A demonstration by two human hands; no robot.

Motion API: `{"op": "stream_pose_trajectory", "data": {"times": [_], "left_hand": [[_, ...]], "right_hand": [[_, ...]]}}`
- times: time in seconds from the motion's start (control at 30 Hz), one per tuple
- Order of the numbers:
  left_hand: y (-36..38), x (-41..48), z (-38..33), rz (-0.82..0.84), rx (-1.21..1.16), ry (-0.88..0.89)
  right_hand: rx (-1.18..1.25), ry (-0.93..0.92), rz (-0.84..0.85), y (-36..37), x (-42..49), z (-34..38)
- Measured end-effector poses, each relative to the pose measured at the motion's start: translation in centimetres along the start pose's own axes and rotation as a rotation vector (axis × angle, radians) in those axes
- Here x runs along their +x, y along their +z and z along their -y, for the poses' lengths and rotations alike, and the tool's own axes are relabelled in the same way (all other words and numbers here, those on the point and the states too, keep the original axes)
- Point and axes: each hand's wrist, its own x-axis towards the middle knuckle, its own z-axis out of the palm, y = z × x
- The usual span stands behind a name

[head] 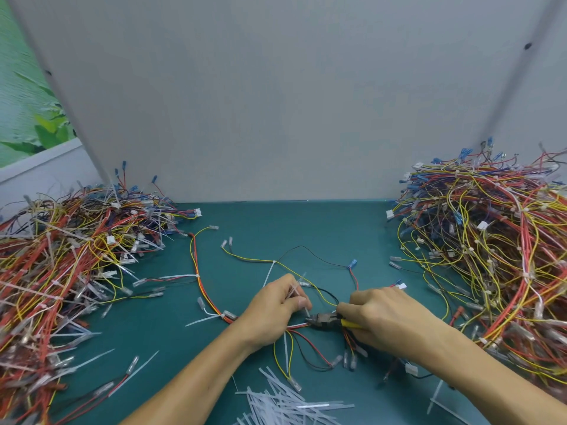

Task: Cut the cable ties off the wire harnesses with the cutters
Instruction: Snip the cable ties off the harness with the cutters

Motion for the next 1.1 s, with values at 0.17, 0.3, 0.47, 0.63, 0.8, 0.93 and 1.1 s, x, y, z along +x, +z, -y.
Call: {"op": "stream_pose_trajectory", "data": {"times": [0.17, 0.3, 0.47, 0.63, 0.8, 0.93, 1.1], "left_hand": [[-0.9, 0.0, 0.0, -0.122, -0.471, -0.073], [-2.5, -0.6, 0.2, -0.225, -0.658, -0.114], [-3.7, -2.0, 0.4, -0.24, -0.663, -0.115], [-4.1, -3.6, 0.9, -0.195, -0.344, 0.025], [-3.4, -4.4, 1.9, -0.145, 0.255, 0.306], [-2.2, -4.3, 2.5, -0.059, 0.517, 0.493], [-1.3, -3.5, 2.0, -0.14, 0.482, 0.467]], "right_hand": [[0.079, 0.033, -0.036, -0.1, -0.3, 0.2], [0.121, 0.049, -0.103, -0.4, -0.5, 0.3], [0.136, 0.045, -0.132, -0.8, -0.3, 1.4], [0.144, 0.053, -0.131, -0.6, 0.6, 3.2], [0.251, 0.084, -0.111, 0.6, 1.1, 4.3], [0.261, 0.132, -0.108, 1.1, 0.8, 3.7], [0.276, 0.123, -0.106, 1.1, 0.6, 3.4]]}}
